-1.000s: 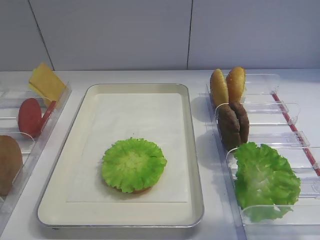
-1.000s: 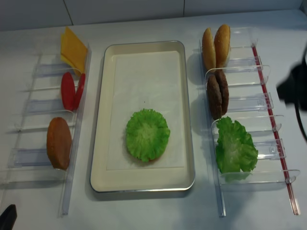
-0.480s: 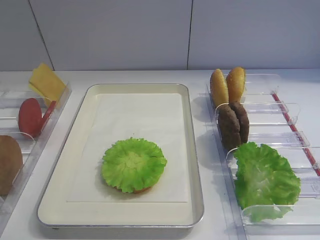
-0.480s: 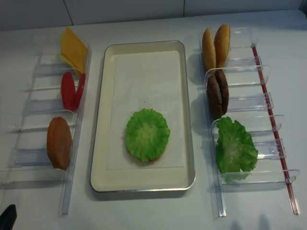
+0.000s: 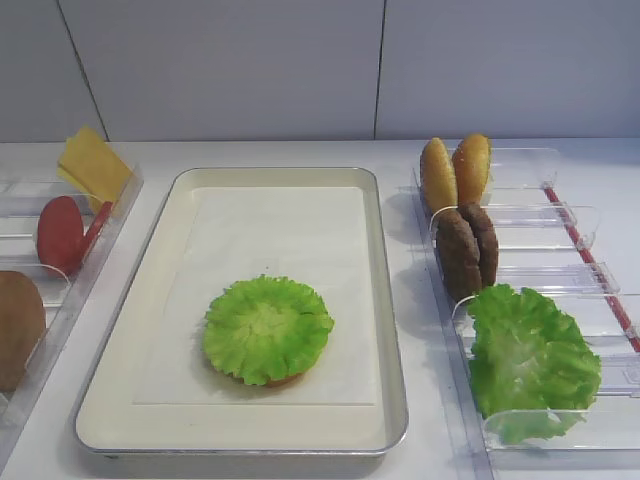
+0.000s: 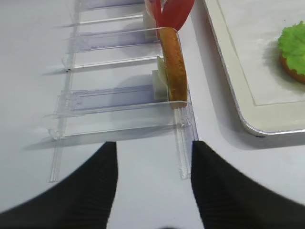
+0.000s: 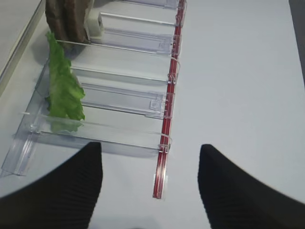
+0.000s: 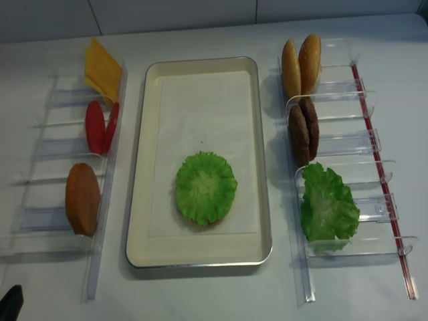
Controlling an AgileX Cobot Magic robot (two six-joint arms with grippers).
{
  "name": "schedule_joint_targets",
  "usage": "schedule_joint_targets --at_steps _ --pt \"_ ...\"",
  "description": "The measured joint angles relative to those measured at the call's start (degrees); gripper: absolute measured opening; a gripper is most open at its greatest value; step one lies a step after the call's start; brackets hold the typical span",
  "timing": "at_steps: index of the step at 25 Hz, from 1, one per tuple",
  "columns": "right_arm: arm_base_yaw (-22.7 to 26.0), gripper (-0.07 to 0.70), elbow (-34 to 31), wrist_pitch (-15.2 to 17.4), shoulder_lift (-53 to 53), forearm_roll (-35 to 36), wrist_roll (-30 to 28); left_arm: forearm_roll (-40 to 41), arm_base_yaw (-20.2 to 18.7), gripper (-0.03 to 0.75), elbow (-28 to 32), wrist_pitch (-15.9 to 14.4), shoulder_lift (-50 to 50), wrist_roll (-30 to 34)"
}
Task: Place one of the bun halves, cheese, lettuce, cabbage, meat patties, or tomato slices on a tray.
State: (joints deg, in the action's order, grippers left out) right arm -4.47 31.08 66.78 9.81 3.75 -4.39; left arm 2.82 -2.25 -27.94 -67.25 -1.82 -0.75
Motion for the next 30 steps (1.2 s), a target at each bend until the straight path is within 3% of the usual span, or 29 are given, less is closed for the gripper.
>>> schedule_joint_targets --at_steps 11,19,30 --pt "0.0 0.459 -1.9 1.1 -10.5 -0.8 -1.5 0.0 0.0 0.349 0.0 0.0 0.0 0.0" --pt "0.0 0.454 -4.0 -1.1 -10.7 -1.0 -1.5 0.0 0.0 0.349 0.0 0.0 0.0 0.0" --pt "0.0 0.454 -4.0 -1.0 -10.7 -1.0 -1.5 0.0 0.0 0.349 0.0 0.0 0.0 0.0"
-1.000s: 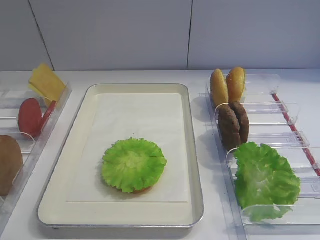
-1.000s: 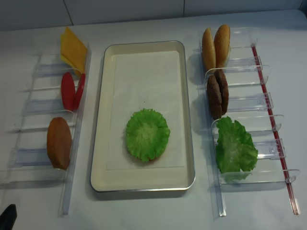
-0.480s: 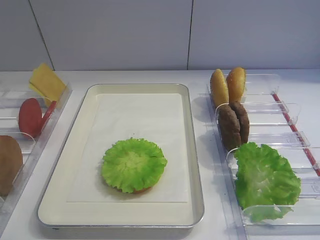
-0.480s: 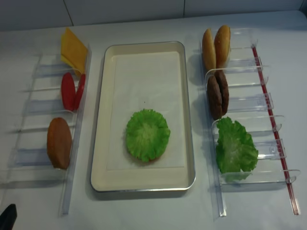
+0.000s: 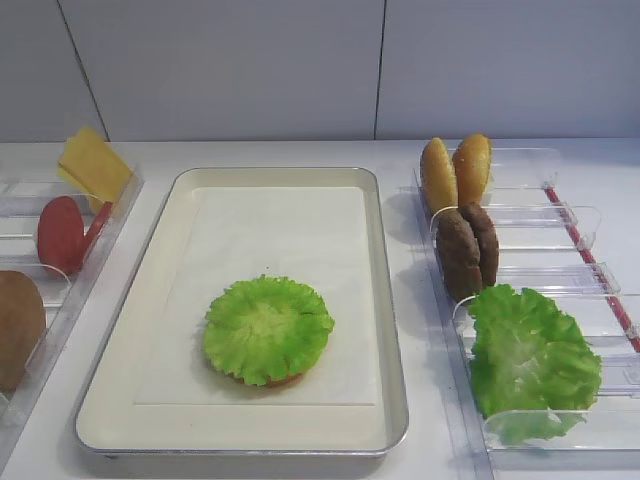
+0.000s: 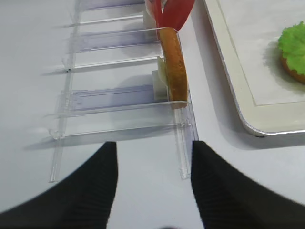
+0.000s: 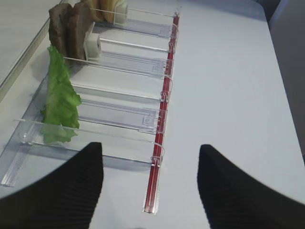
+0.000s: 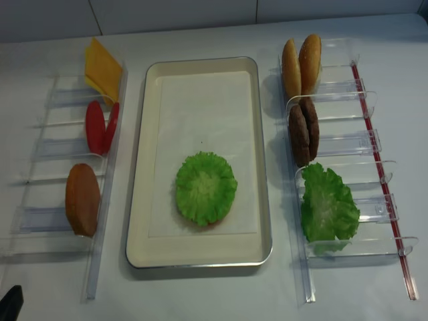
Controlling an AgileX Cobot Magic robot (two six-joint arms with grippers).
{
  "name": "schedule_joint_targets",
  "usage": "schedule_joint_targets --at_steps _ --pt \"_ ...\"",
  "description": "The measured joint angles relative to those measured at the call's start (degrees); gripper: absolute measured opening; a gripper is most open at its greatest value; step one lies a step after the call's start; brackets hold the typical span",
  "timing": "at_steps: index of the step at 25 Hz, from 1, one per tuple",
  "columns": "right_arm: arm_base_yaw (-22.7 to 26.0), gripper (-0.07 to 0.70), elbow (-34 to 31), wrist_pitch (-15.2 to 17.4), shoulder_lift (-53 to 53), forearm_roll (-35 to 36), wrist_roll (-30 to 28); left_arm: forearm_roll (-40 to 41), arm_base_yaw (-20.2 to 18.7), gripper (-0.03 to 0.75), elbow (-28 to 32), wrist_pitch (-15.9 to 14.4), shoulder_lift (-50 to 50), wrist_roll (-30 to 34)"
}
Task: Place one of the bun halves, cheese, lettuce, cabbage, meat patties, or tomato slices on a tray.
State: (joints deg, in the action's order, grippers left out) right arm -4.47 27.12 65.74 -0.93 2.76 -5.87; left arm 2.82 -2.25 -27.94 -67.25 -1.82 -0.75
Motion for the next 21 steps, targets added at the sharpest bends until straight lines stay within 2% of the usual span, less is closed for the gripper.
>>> schedule_joint_targets --at_steps 21 --pt "0.0 0.454 0.0 0.0 0.0 0.0 0.0 0.0 0.0 0.349 0.0 0.0 0.0 0.0"
